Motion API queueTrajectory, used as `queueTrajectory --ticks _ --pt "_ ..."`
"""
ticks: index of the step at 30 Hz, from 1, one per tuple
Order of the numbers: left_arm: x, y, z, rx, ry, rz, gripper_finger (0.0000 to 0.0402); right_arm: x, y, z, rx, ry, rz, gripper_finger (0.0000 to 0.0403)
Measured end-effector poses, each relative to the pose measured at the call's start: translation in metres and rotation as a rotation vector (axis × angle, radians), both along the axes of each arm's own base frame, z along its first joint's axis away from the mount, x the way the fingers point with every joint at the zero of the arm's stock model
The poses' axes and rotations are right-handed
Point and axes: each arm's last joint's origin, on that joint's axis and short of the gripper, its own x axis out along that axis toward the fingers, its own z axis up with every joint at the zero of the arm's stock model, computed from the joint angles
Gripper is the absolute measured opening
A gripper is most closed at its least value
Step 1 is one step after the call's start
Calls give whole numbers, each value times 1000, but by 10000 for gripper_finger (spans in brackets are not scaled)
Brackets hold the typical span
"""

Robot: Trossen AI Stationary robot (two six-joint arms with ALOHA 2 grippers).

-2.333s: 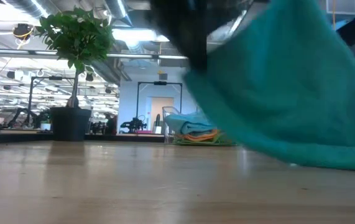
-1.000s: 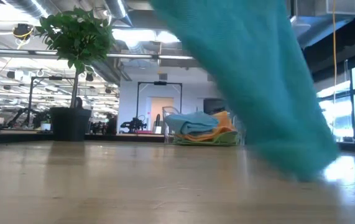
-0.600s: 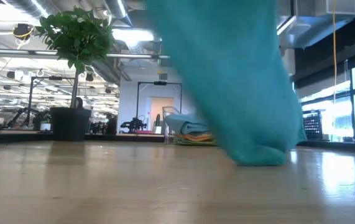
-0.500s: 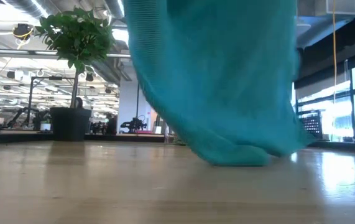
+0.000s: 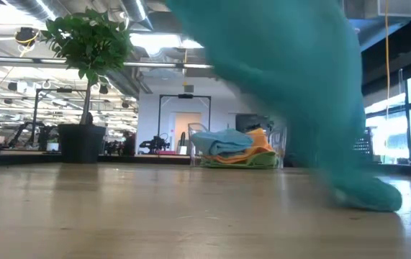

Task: Fold microfiber towels
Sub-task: Fold the blue microfiber towel

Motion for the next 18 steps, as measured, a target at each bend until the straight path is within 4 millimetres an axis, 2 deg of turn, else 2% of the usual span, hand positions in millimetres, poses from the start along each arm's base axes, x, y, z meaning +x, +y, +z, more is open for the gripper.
queueTrajectory --ticks 1,3,4,6,8,9,10,12,14,16,18 --pt "3 1 -2 -5 -26 11 0 -1 -3 0 -32 -33 -101 6" --pt "13 1 -3 -35 -43 -16 0 -3 -4 -2 -45 -47 -146 6" --pt "16 -2 -3 -47 -28 -60 0 -3 -2 -1 -9 -30 -81 6" --pt "21 -11 -2 -76 -6 -155 0 -4 5 -1 105 49 180 7" --pt "19 -10 -2 -45 2 -145 0 -3 13 -5 144 153 413 7" --pt "16 -4 -2 -2 0 -103 0 -2 14 -6 127 165 430 7" --pt "12 3 -2 31 4 -56 0 -1 12 -4 105 133 363 6" --pt "7 12 -1 37 -20 33 0 -1 2 1 20 32 95 4" --pt "13 15 -1 24 -31 29 0 -2 -5 2 -54 -21 -94 4" --pt "20 11 1 -41 -52 -2 0 -3 -5 3 -34 -30 -88 5" --pt "28 4 4 -127 -83 -56 0 -8 2 1 81 -20 49 7"
